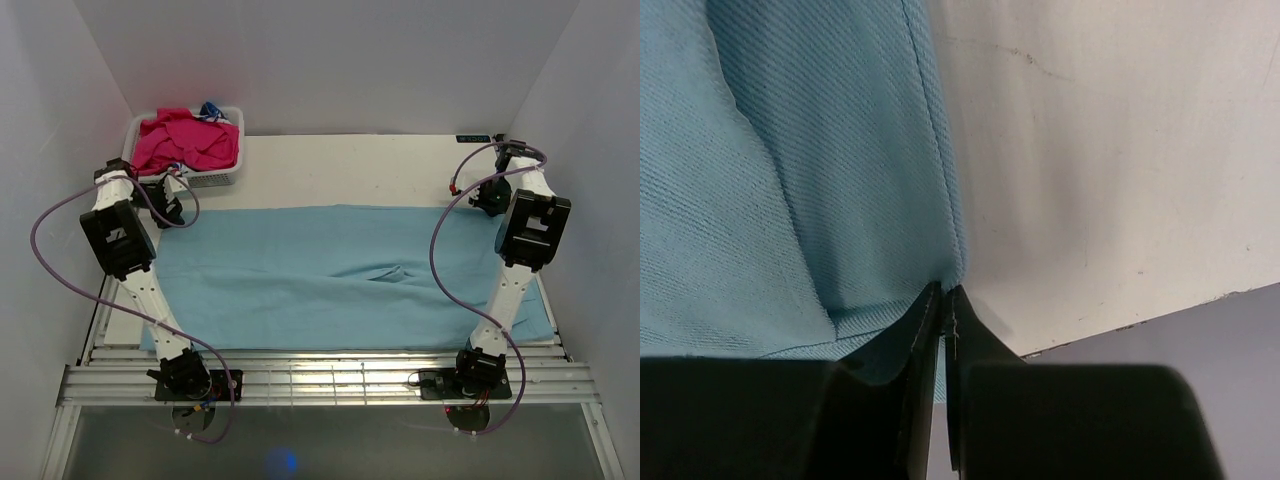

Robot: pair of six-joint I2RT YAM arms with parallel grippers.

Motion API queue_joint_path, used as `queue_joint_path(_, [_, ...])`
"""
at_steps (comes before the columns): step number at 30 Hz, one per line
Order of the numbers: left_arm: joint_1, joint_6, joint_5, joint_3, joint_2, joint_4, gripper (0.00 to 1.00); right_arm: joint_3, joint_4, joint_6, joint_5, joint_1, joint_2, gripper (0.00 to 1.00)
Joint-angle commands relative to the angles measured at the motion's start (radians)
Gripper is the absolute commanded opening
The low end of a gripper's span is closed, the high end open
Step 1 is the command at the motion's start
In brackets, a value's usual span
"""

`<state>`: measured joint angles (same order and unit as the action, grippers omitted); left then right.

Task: Fold and stack the trousers
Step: Flatten the trousers out

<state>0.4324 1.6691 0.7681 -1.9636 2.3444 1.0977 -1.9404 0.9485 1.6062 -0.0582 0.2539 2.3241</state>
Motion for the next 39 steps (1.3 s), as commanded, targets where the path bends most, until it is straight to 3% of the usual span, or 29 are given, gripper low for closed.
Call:
queue_joint_path(1, [-0.011,0.078,-0.016,-0.049,0.003,0.005,0.79,0.052,0.053,0.012,-0.029,-0.001,-0.014,0.08])
queue_joint_path(6, [-0.017,0.101,-0.068,-0.049,0.050,-0.004,0.78,0.073,0.045,0.015,-0.031,-0.002,-0.037,0.08])
queue_joint_path(11, [-0.023,0.185,-0.183,0.009,0.064,0.068,0.68,0.083,0.045,0.014,-0.043,-0.004,-0.061,0.08])
queue_joint_path(15, [-0.023,0.201,-0.288,0.026,0.072,0.152,0.51,0.092,0.045,0.014,-0.045,-0.001,-0.081,0.08])
queue_joint_path(22, [-0.024,0.149,-0.333,0.035,0.053,0.125,0.00,0.077,0.024,-0.035,-0.080,0.002,-0.115,0.08])
queue_joint_path(29, [-0.015,0.086,-0.198,0.014,-0.072,0.025,0.00,0.072,-0.002,-0.071,-0.127,0.021,-0.161,0.08])
queue_joint_path(33, [-0.020,0.184,-0.219,0.061,-0.099,0.140,0.00,0.100,-0.013,-0.048,-0.106,0.024,-0.170,0.08])
queue_joint_path(37, [-0.030,0.175,-0.283,0.101,-0.077,0.211,0.01,0.121,-0.028,-0.043,-0.106,0.025,-0.180,0.08])
queue_joint_path(38, [-0.030,0.169,-0.283,0.141,-0.083,0.209,0.12,0.127,-0.031,-0.040,-0.107,0.024,-0.181,0.08])
queue_joint_path(39, [-0.029,0.152,-0.282,0.152,-0.088,0.191,0.36,0.144,-0.036,-0.031,-0.107,0.022,-0.187,0.08])
